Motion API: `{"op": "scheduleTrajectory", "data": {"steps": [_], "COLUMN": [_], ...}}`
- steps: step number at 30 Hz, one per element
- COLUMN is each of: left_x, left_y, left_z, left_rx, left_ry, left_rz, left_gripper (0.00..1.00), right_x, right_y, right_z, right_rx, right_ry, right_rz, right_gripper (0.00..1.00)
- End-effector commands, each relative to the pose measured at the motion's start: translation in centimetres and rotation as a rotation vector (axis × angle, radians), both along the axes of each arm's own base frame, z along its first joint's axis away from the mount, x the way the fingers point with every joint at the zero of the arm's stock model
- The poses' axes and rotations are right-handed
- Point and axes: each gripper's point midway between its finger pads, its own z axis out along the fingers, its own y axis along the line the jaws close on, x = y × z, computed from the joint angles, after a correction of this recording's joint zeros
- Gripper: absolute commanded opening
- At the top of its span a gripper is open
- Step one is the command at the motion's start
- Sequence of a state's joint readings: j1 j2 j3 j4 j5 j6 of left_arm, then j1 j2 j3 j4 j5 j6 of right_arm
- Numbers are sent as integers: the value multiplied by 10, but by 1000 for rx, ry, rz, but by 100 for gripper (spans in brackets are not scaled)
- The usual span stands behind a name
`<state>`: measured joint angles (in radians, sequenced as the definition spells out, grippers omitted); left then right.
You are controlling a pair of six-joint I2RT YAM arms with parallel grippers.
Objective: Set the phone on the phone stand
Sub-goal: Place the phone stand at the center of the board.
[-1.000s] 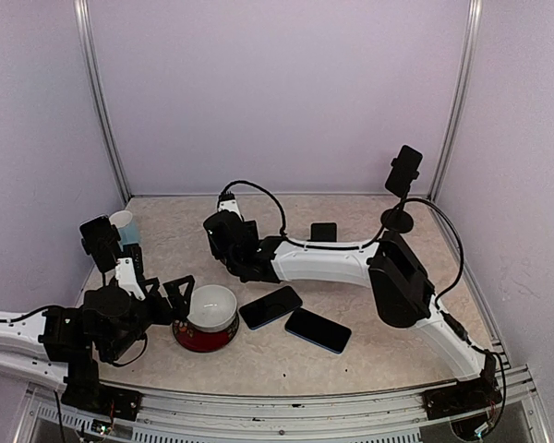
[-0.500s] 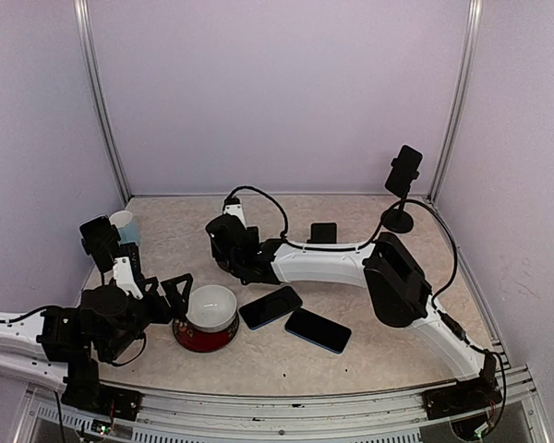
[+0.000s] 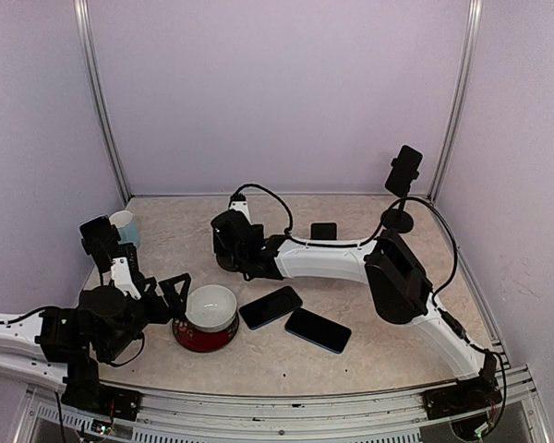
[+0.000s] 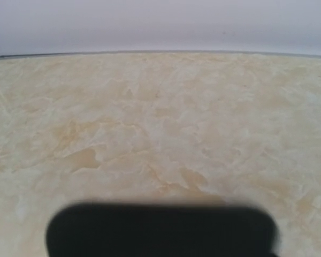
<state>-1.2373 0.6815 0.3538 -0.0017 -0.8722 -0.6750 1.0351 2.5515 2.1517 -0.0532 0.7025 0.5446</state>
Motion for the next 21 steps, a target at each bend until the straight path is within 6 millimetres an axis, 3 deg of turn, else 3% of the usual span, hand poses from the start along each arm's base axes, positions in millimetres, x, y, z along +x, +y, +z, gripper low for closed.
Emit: {"op": "scheduleTrajectory", "data": {"steps": [1,12,18,21], "left_x": [-1,0,0,1], "left_y": [5,6,5,6], "left_z": [-6,-9,-10,-9], "left_rx": [20,35,38,40], "left_ry": [2,2,1,0], "left_rz": [12,19,21,24], "left_gripper": [99,99,99,99], "right_x": [6,5,0,-8], "right_y": [5,15,23,26], "right_z": [6,23,31,44], "right_rx": [29,26,9,-1], "right_ry": [-12,-48,-57,-72], "right_rz": [19,84,142,191], "right_gripper": [79,85,99,100]}}
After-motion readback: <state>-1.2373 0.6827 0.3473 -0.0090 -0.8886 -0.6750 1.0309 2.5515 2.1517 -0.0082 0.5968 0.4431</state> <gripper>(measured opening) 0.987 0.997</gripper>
